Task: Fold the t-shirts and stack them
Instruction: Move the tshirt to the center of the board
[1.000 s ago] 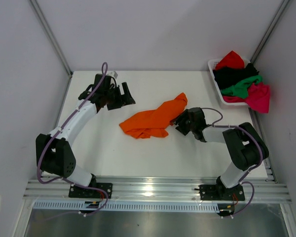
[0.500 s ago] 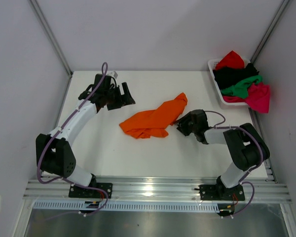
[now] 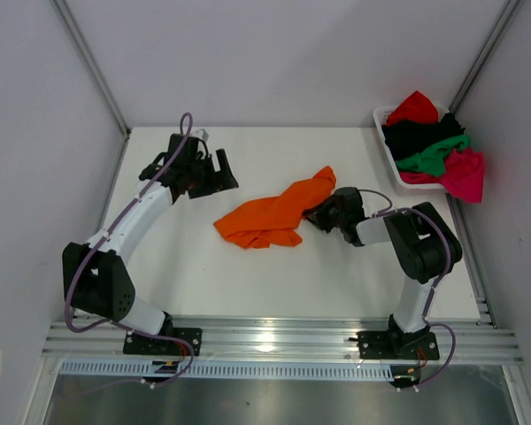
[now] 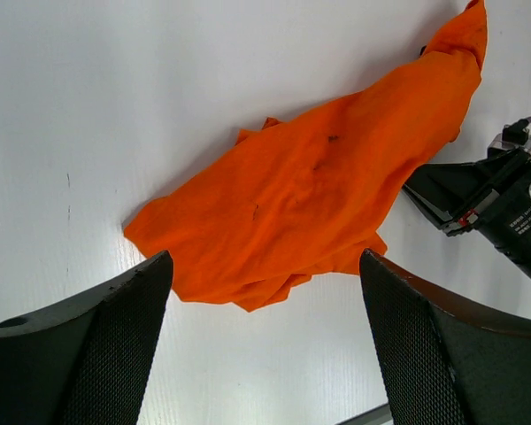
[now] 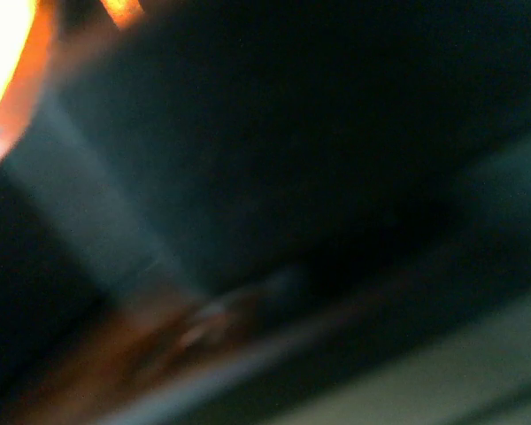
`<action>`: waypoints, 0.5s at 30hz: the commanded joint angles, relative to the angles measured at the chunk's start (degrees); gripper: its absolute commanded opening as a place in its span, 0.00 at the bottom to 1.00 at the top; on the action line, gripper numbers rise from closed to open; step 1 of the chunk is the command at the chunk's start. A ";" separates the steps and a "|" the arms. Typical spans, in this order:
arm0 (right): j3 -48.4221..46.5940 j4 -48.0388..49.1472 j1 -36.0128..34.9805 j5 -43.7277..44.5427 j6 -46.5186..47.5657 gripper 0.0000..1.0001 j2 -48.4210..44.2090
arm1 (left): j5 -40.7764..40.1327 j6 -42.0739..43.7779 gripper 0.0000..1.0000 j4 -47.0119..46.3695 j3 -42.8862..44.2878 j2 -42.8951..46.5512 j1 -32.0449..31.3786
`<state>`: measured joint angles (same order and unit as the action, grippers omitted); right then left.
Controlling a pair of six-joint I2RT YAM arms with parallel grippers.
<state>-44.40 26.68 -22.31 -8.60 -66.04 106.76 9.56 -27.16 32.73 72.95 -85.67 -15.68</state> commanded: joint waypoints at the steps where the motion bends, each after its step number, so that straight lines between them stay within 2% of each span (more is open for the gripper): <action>1: 0.19 -6.11 -0.02 0.34 2.06 0.15 2.49 | -1.65 1.49 0.88 -0.04 0.35 2.88 0.04; 5: 0.11 -5.41 0.16 -0.36 2.84 0.03 2.58 | -1.65 1.49 0.88 0.14 0.79 2.53 0.13; 7: -0.07 -5.93 0.07 -0.19 3.89 0.00 1.61 | -1.48 1.49 0.88 0.14 0.79 2.52 0.13; 12: -2.61 -14.00 0.16 2.35 9.86 0.00 -4.00 | -1.30 1.58 0.88 0.05 1.40 1.91 0.13; 15: -6.21 -20.95 0.07 8.05 15.49 0.00 -9.71 | -1.39 1.76 0.85 0.75 3.07 1.03 0.04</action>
<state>-46.50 15.16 -22.26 -6.68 -57.87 102.65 8.67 -26.81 32.97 73.06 -85.19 -15.68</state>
